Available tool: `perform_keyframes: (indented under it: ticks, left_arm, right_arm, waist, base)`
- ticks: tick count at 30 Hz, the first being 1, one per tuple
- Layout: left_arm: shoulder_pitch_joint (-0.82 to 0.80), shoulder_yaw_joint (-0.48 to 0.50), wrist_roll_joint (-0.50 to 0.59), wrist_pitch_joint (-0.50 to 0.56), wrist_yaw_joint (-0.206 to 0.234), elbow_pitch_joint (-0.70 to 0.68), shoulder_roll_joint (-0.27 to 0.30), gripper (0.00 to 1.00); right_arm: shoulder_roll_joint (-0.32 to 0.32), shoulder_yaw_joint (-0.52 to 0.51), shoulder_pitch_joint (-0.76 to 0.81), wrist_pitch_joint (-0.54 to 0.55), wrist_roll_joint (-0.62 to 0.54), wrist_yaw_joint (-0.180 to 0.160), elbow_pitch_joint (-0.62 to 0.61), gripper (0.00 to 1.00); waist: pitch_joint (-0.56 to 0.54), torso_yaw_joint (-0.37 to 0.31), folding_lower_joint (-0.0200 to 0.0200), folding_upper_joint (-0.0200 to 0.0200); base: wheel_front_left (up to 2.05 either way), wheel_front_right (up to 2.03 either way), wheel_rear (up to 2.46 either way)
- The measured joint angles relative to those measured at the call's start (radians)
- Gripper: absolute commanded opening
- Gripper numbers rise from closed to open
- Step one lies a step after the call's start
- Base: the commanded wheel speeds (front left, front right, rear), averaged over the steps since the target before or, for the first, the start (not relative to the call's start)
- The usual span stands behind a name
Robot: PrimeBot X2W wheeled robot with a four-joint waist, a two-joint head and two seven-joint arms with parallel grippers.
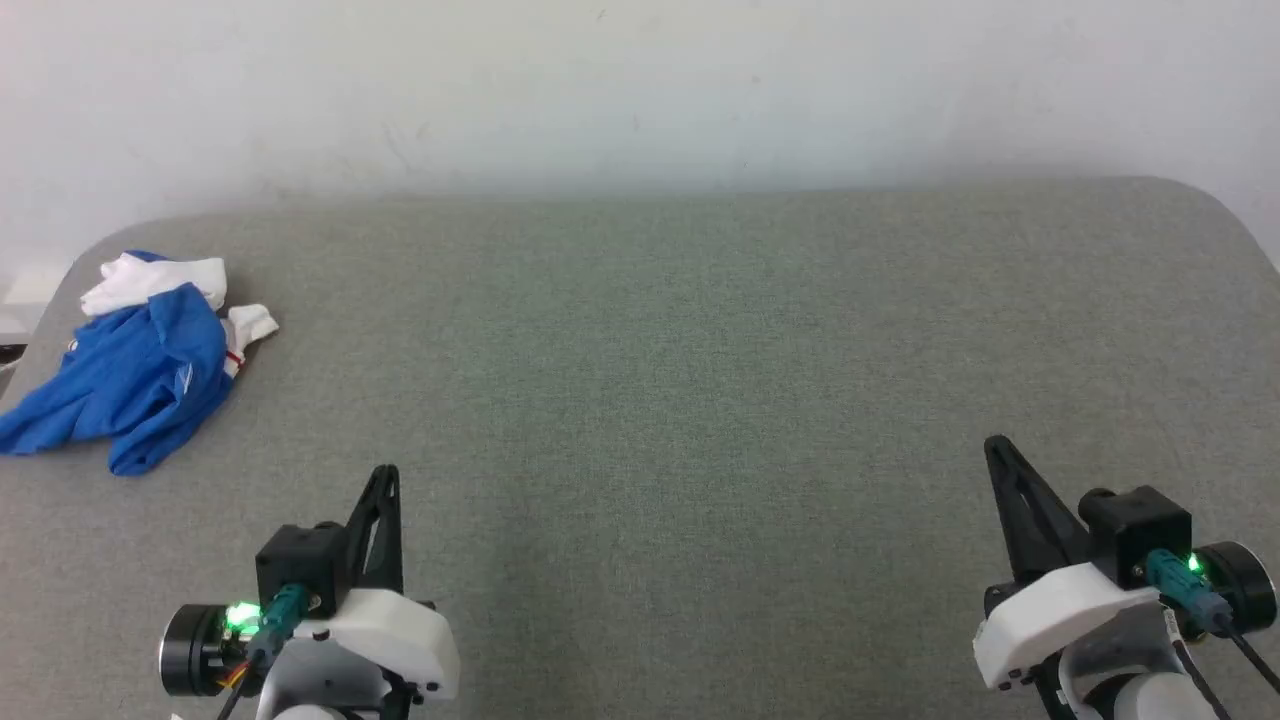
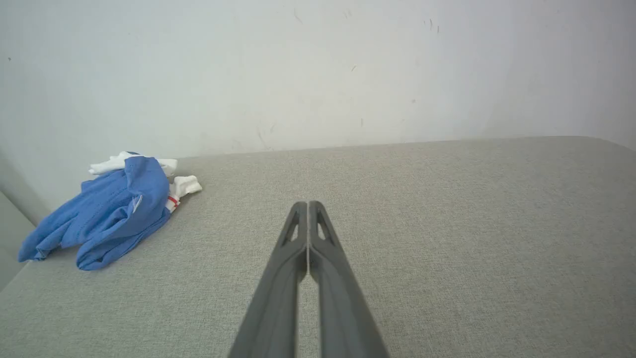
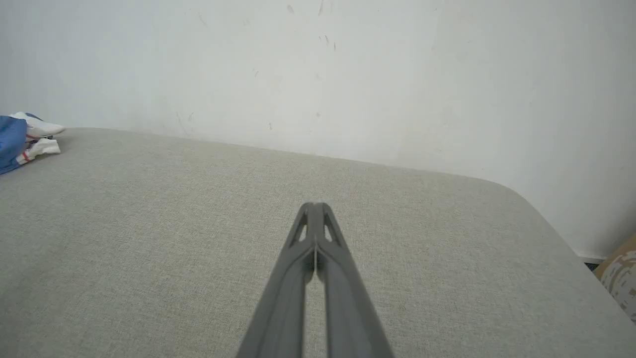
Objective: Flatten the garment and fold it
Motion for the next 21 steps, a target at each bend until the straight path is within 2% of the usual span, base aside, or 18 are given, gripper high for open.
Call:
perform_keyframes:
  ticks: [21]
  left_arm:
    - [0.000,0.000,0.000,0.000,0.000,0.000,0.000,0.00]
  right_arm:
    - [0.000,0.000,0.000,0.000,0.000,0.000,0.000,0.00]
  waist:
    - [0.000,0.000,0.0000,0.0000]
  base:
    - [0.00,0.00,0.00]
